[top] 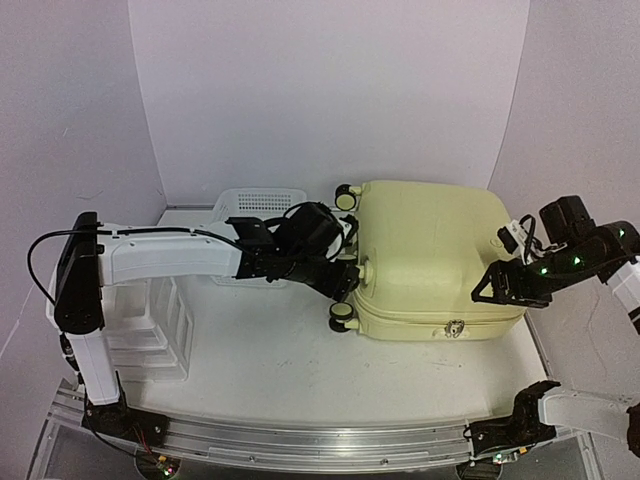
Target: Open, take out, and arrange the luggage
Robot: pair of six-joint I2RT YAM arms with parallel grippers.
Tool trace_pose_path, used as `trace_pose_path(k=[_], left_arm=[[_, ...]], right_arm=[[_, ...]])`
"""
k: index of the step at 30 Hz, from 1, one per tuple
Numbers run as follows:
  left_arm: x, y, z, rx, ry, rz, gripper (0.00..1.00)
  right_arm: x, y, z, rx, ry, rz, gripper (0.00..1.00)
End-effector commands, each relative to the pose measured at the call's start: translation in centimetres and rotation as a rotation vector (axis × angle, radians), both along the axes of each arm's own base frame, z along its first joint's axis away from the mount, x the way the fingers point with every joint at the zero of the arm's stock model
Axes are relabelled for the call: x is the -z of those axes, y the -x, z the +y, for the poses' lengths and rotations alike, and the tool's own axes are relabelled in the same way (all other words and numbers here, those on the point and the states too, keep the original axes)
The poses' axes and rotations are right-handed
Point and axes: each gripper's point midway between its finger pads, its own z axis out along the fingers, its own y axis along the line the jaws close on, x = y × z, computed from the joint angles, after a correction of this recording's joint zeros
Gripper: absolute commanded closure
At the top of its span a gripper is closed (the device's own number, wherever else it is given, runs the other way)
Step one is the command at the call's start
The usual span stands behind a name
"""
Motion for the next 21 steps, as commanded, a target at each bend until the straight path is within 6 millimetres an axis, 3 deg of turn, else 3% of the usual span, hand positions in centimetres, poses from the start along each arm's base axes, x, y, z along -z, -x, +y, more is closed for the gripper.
trace_pose_path(k=[1,5,10,14,21], left_arm=[[-2.8,-2.0,-1.2,-0.035,0.081,-0.041,0.27],[-2.5,-3.1,-0.6,-0.05,0.093,-0.016,0.42],[-2.8,-5.6,1.5,-0.109,0.106,-0.005,0.65],[-3.0,-7.4,3.6,-0.157,0.093,-0.02,0.72],[-3.5,-10.9,8.8,-0.274,0.039,-0.056,0.82]], right_arm=[[-0.2,-0.1,1.0,-0.012,-0.059,0.001,0.02],[0.0,0.0,1.7,-0.024,-0.073,0.011,0.02],[0.9,-0.2,2.9,-0.047,-0.072,0.03,0.02],[1.6,-0.4,4.5,-0.081,-0.062,0.033,0.02],[2.7,-0.5,7.9,-0.17,0.012,0.021,0.02]])
